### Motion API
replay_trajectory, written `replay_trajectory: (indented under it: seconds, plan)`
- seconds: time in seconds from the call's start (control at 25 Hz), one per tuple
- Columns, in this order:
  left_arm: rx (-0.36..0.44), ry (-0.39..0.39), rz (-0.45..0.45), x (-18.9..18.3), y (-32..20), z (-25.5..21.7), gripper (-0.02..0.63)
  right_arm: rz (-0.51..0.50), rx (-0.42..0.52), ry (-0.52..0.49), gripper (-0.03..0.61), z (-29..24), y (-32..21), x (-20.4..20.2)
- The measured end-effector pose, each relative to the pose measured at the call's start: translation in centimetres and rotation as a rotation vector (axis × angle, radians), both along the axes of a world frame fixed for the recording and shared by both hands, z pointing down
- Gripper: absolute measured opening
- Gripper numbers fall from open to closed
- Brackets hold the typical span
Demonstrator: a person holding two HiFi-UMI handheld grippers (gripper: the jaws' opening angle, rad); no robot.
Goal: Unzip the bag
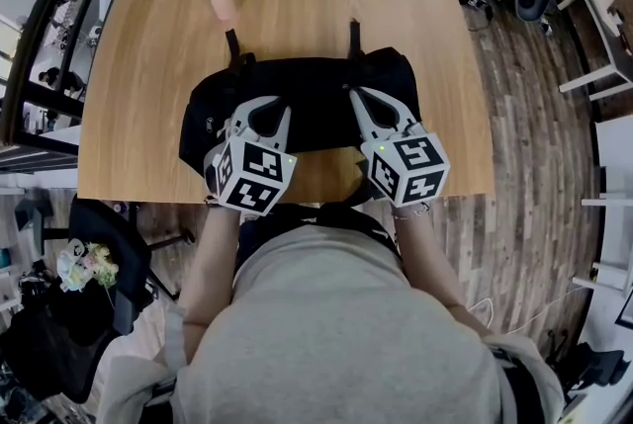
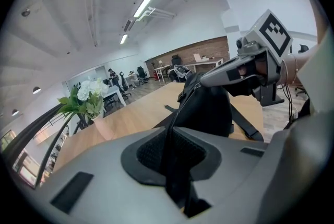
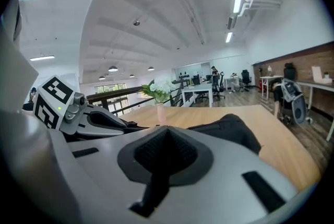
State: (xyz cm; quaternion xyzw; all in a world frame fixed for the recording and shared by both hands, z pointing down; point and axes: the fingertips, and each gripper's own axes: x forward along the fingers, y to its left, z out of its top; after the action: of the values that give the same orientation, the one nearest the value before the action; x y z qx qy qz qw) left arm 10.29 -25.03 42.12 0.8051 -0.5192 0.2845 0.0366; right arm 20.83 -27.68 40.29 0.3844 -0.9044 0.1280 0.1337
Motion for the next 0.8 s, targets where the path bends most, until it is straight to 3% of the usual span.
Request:
replay_trajectory:
  seconds: [0.8]
  plan:
    - [-0.001, 0.052, -0.016, -0.2, -0.1, -0.3, 0.054, 0.19, 0.022, 0.005, 0.011, -0.9, -2.7, 7.5]
